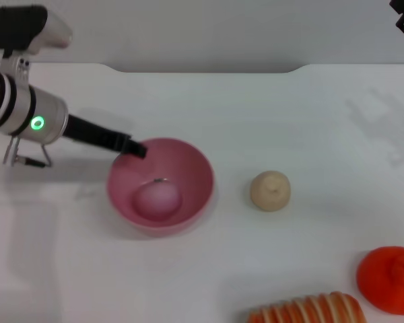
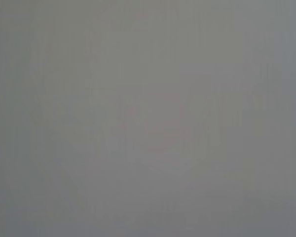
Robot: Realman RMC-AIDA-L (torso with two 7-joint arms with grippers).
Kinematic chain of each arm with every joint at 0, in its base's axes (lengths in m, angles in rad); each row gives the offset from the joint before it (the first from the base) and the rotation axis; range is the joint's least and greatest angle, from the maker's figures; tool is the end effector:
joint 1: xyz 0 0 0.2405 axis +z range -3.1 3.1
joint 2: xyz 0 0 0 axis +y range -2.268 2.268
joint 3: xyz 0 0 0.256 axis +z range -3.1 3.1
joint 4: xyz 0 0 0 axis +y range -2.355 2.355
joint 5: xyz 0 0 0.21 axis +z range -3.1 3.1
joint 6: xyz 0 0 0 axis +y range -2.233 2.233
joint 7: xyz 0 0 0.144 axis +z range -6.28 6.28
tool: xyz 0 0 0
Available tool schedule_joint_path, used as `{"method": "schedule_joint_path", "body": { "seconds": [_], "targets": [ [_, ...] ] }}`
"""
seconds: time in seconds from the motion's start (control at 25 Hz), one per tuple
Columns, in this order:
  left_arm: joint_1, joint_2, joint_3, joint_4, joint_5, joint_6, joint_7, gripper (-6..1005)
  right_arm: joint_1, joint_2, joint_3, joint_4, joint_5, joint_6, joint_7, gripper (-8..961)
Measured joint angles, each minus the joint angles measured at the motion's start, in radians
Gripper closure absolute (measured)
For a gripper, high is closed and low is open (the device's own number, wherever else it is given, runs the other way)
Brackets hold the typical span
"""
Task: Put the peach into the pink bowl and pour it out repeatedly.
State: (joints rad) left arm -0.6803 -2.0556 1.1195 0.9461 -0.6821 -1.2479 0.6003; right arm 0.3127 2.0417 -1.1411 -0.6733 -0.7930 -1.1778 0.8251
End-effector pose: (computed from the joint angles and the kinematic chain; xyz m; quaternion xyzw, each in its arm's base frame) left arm -0.2271 0.4003 -0.0010 -0.8553 -0.4714 0.0288 0.2130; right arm 0.2704 0.3566 0.0684 -0.7669 0.1274 0.4092 0.4776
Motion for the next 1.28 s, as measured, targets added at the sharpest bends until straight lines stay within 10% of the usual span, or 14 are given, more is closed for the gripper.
{"method": "schedule_joint_path", "body": {
  "seconds": [0.32,0.84,1.28],
  "targets": [
    [0.037,0.001,-0.064,0.133,-0.493,0.027,0.269,494,0.009,0.002,0.006,0.02,0.0,-0.001,-0.001,335],
    [0.144,-0.019,-0.051,-0.321,-1.662,0.141,1.568,454,0.014,0.029,0.022,0.037,0.001,-0.006,-0.029,335],
    [0.249,-0.023,-0.015,-0.619,-2.034,0.118,2.031,454,0.06,0.034,0.038,0.2,0.269,-0.007,-0.274,335]
  ]
}}
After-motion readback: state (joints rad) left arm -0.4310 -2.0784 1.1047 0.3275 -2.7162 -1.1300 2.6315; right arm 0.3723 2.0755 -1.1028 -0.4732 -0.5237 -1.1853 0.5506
